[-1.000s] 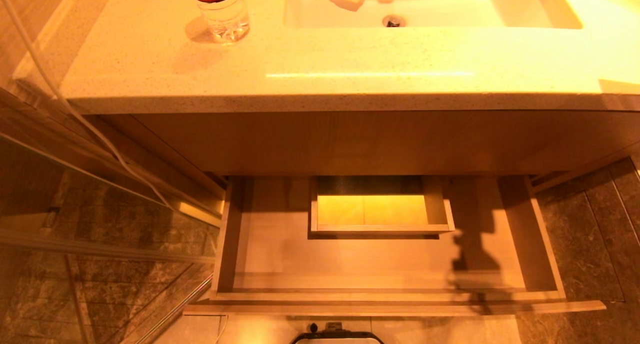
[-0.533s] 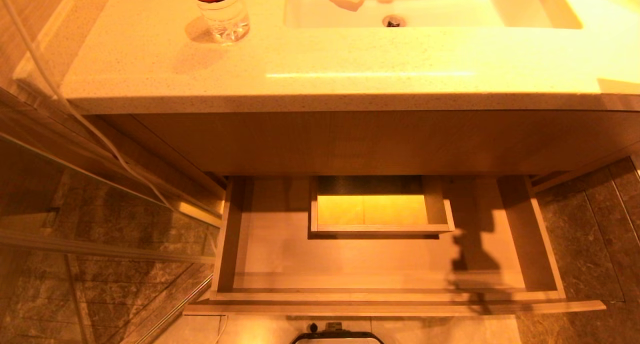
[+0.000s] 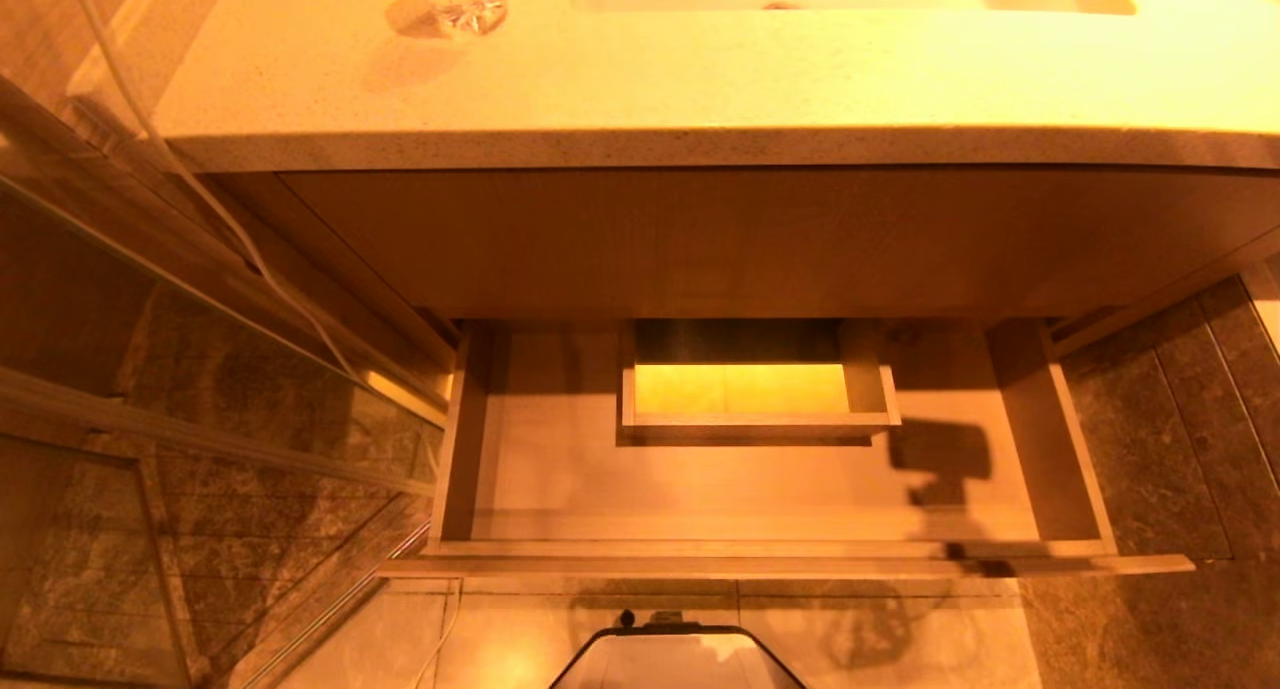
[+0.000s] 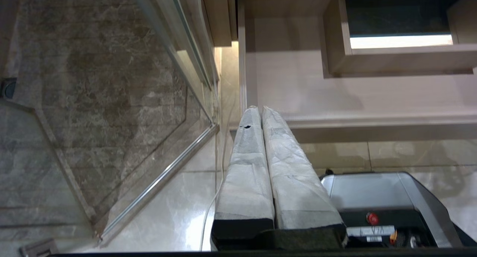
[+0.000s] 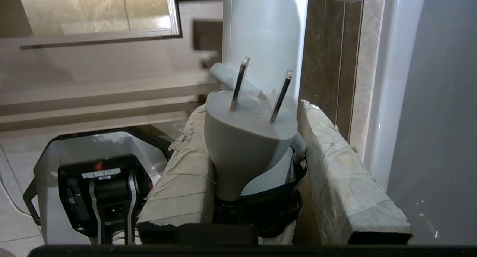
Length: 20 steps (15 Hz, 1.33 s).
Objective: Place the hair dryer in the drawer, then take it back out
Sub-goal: Put it into the drawer
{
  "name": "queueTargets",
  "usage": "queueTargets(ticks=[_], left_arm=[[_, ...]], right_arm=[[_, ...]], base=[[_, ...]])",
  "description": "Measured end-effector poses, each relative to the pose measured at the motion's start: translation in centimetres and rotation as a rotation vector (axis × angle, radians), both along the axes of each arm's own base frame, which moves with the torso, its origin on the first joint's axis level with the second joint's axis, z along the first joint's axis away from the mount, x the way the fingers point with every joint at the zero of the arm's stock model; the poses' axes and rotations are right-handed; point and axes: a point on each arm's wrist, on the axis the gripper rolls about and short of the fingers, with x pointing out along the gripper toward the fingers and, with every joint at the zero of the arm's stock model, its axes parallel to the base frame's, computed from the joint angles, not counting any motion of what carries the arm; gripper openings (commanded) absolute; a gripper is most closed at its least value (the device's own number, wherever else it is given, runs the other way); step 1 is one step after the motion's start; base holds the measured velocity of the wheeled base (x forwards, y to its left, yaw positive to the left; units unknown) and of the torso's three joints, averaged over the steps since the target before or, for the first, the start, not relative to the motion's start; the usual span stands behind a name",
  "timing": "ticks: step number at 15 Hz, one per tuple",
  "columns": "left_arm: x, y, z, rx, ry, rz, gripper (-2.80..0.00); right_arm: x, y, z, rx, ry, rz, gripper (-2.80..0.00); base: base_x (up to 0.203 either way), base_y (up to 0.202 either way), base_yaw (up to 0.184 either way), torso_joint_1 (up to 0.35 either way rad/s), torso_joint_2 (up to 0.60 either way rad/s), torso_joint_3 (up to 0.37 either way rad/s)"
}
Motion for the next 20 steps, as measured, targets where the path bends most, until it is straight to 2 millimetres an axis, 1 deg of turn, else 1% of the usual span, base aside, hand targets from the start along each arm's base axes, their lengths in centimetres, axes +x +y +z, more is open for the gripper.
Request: queueTargets(ticks=[3, 5, 20], left_arm=[[0.0, 0.0, 0.01, 0.0, -0.001, 0.0, -2.8], [0.0, 0.0, 0.0, 0.0, 0.0, 0.0, -2.8], [0.0, 0.0, 0.02, 0.0, -0.002, 0.0, -2.8]], right_arm=[[0.01, 0.0, 0.01, -0.001, -0.001, 0.0, -2.8], [-0.01, 0.01, 0.04, -0.003, -0.002, 0.001, -2.8], [0.16, -0.07, 0.24, -0.008, -0.01, 0.002, -2.8]], base=[[0.0, 0.0, 0.0, -0.252, -0.06, -0.318], [0.0, 0.0, 0.0, -0.107, -0.03, -0.133], [0.0, 0.0, 0.0, -0.011, 0.01, 0.0]])
